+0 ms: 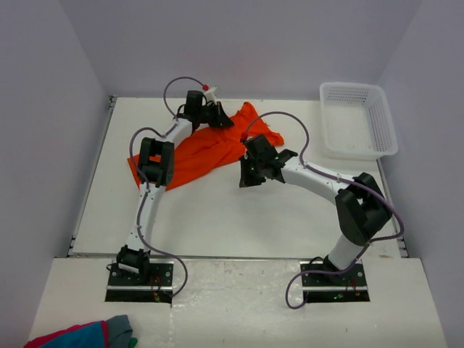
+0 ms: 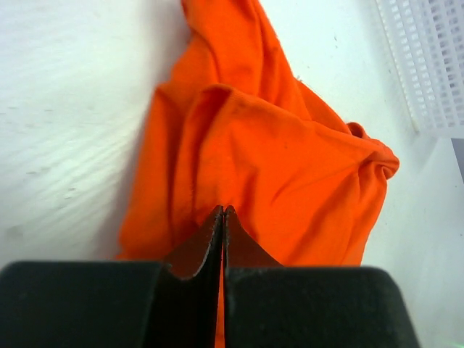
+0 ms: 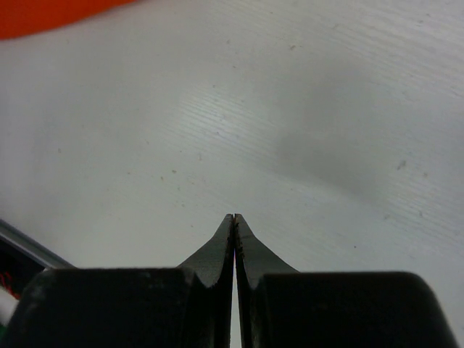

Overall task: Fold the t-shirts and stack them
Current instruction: Rotate the tshirt 90 degrees

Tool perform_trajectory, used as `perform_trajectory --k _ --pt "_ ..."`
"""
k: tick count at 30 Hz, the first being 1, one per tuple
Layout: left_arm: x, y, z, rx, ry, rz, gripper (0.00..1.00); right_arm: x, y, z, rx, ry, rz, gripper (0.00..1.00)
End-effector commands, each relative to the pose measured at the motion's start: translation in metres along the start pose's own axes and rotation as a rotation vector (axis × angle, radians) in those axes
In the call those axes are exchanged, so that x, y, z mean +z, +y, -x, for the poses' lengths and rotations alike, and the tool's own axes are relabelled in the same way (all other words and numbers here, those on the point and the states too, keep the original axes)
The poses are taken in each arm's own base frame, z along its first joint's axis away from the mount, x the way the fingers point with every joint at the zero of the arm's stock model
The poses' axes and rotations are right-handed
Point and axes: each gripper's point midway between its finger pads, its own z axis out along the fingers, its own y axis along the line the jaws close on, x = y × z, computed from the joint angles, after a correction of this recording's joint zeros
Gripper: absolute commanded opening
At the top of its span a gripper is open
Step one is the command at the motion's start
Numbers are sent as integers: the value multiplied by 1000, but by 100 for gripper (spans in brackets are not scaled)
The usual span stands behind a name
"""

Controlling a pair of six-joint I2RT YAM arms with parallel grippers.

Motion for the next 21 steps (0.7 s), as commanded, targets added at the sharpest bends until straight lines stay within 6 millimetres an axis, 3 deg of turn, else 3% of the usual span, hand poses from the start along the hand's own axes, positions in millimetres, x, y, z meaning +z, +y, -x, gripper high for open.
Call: perform_trajectory --k 1,3,4,5,6,7,8,10,11,14,15,16,18,19,20,21 --pt "-23 -31 52 94 -90 -66 0 6 39 19 -71 -19 158 0" --pt "-38 -48 70 126 -116 -72 0 9 47 21 -92 -13 179 0" --pt "-42 -51 70 127 -115 -72 0 12 52 25 -95 -10 190 0" --pt "-54 -71 86 158 -149 -85 0 14 55 27 -98 -9 199 0" --pt "-61 -78 94 166 -167 -75 0 15 58 29 -104 -9 209 0" --pt "-65 -81 93 163 -167 -66 0 18 62 34 -109 -4 212 0" --pt "-81 -100 109 190 -198 -63 1 19 65 36 -121 2 222 0" --pt "-95 -103 120 209 -233 12 3 29 74 39 -138 33 250 0" --pt "-114 -115 132 216 -257 55 3 31 85 38 -154 56 297 0" --pt "-152 -100 152 190 -313 323 4 50 104 40 -218 120 336 0" --pt "-167 -85 159 177 -342 444 4 45 119 51 -235 115 373 0" --pt "-182 -82 156 151 -326 508 4 58 125 43 -248 151 387 0" --pt "-203 -64 154 126 -331 659 4 67 136 45 -245 162 406 0" --pt "-212 -54 148 110 -320 725 4 64 149 58 -254 135 430 0" --pt "-223 -48 138 92 -291 791 4 68 155 60 -250 141 443 0" --pt "-240 -35 137 81 -307 898 4 86 152 50 -234 189 437 0"
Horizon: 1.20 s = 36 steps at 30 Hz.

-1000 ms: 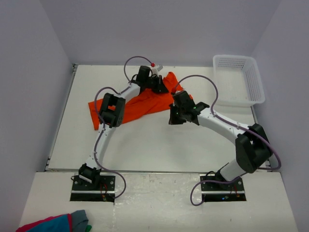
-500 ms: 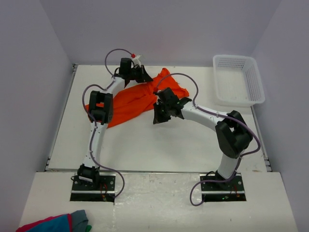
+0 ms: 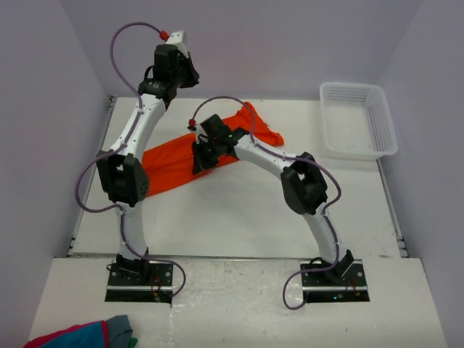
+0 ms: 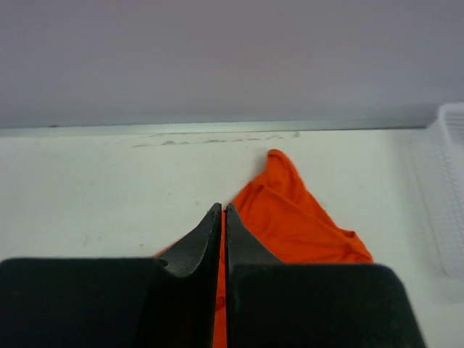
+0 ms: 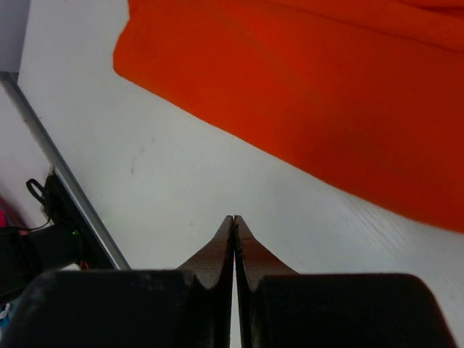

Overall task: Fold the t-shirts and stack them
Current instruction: Rotate the tshirt 90 degrees

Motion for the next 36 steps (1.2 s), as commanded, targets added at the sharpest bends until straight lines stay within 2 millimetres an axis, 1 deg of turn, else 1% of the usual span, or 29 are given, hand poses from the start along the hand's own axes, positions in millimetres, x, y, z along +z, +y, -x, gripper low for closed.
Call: perform_trajectory --k 1,2,3,4,5,6,7,8,9,10,11,12,13,16,19,23,24,25,27,29,31,32,33,34,35,36 --pt "-31 91 -45 43 152 452 4 13 33 3 -27 59 125 0" --pt "-38 103 -47 44 157 506 4 18 39 2 -28 66 151 0" --pt "-45 113 -48 46 157 555 4 29 40 4 -37 70 167 0" --pt "-52 117 -55 47 185 571 4 34 42 2 -46 77 173 0" --pt "-55 121 -59 39 199 564 4 40 45 -1 -68 87 184 0" --pt "-58 124 -72 31 230 566 3 49 45 -1 -78 89 195 0" --pt "-66 118 -61 17 190 548 3 52 46 -2 -79 94 214 0" --pt "-71 115 -61 1 182 532 3 56 45 -2 -78 94 220 0" --pt "-74 115 -78 -25 206 526 3 60 43 -1 -82 85 225 0" --pt "-83 104 -58 -46 129 486 4 63 43 -1 -81 82 232 0" --pt "-86 99 -61 -60 122 460 4 64 44 -1 -84 81 244 0" --pt "-89 98 -70 -81 129 454 4 67 44 0 -92 73 255 0" --pt "-93 90 -60 -86 99 421 4 69 44 1 -99 69 261 0" --pt "-98 84 -57 -85 91 390 4 75 42 4 -130 51 270 0" --pt "-100 83 -57 -75 95 383 4 76 46 7 -154 36 300 0" --pt "-100 86 -61 -68 100 394 4 77 42 17 -144 -9 289 0" --pt "-99 88 -65 -70 108 399 4 78 40 21 -141 -22 281 0" --pt "-99 87 -63 -74 95 393 4 77 39 24 -125 -30 284 0" --pt "-98 85 -67 -80 100 381 4 76 38 31 -109 -54 272 0" --pt "-98 82 -68 -85 100 360 4 75 29 40 -59 -70 227 0" --pt "-99 79 -69 -92 95 345 4 72 14 48 -1 -88 148 0" --pt "-99 77 -73 -99 101 330 4 69 5 49 23 -88 91 0" --pt "-100 75 -70 -101 84 319 4 65 1 54 23 -107 52 0" --pt "-100 74 -71 -103 83 315 4 64 -7 56 13 -118 13 0" --pt "-100 73 -73 -104 87 307 4 58 -11 61 20 -125 -22 0" --pt "-100 73 -73 -106 90 305 4 62 -20 59 37 -114 -53 0"
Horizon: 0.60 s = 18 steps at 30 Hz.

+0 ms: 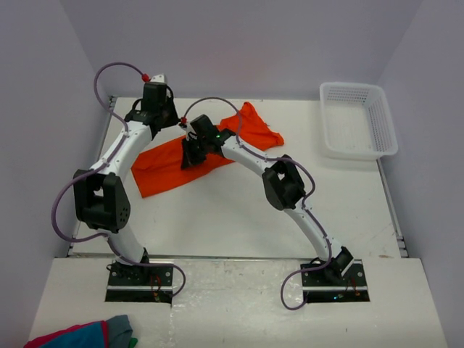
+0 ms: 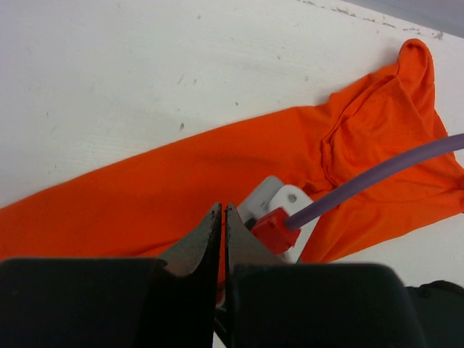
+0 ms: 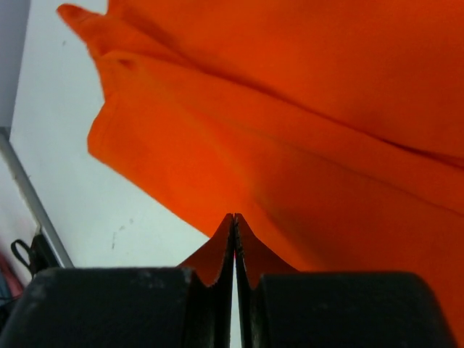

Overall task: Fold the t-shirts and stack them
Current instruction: Rotate the tshirt 90 degrees

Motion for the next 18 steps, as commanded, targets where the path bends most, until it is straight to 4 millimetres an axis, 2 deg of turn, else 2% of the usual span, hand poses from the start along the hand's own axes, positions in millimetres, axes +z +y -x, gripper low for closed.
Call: perform_trajectory --k 1,4,6,8,9,14,18 --pt "-18 -16 25 -28 -88 -74 4 -20 -22 28 42 -61 -144 0" --pt "-25 -17 27 -35 -97 -84 4 -28 -26 23 80 -26 -155 0" --pt "-34 -20 30 -43 -116 -105 4 -34 -38 13 111 11 -213 0" --pt "-38 -21 28 -52 -120 -117 5 -40 -40 1 148 64 -218 0" --pt "-45 -23 34 -55 -141 -131 5 -43 -44 -2 167 78 -227 0" --pt "-61 -28 37 -65 -162 -171 6 -52 -47 -28 205 161 -239 0" --pt "-78 -30 44 -61 -198 -190 7 -56 -49 -39 222 198 -253 0"
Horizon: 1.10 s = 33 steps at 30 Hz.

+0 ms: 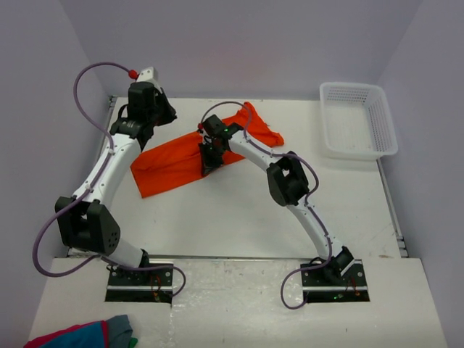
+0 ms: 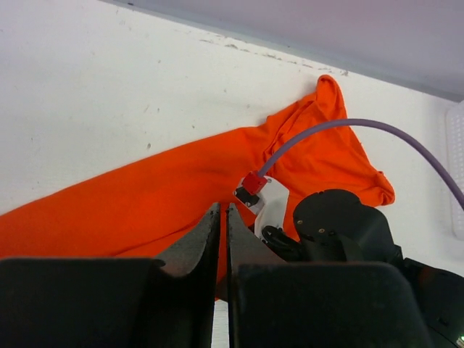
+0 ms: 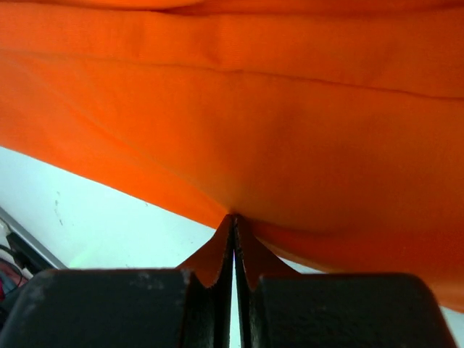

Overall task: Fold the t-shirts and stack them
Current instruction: Rotate the tshirt 90 degrees

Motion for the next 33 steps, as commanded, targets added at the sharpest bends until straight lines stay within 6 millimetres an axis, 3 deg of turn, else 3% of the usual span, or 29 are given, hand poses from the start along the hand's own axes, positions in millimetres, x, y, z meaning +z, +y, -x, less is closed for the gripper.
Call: perform_trajectory --k 1,7,9,10,11,13,15,16,17,21,22,24,27,31,33 --pt "-18 -12 21 -5 -76 -49 7 -22 8 -8 10 21 -14 0" --pt "-35 -9 24 4 -103 -42 9 -24 -3 -30 76 59 -56 0" --pt "-35 -6 21 17 -91 -26 9 -19 -30 -51 120 72 -151 0" --pt "-35 -4 20 17 -86 -19 9 -25 -25 -48 119 58 -144 0" --pt "-35 -3 18 20 -81 -15 9 -22 -42 -61 136 75 -203 0" --pt "-34 -3 15 19 -73 -21 9 -31 -51 -66 161 63 -241 0" --pt "-33 -3 8 5 -57 -28 9 -31 -75 -85 209 72 -294 0" --pt "-31 -5 2 1 -38 -43 9 -42 -75 -83 217 41 -293 0" --pt "-30 -4 -2 -5 -31 -45 9 -41 -89 -97 237 52 -313 0" --pt "-19 -1 -24 -13 28 -50 9 -64 -120 -110 320 15 -357 0" --pt "-17 2 -30 -12 41 -46 9 -66 -130 -122 333 26 -380 0" --pt "-12 4 -37 -11 61 -38 9 -82 -138 -121 356 -17 -403 0" --pt "-3 5 -46 -17 88 -44 9 -94 -143 -137 384 -33 -405 0" --pt "10 -6 -63 -8 142 -99 9 -102 -154 -160 418 -41 -438 0" --pt "22 -16 -75 9 171 -135 10 -110 -155 -161 425 -74 -446 0"
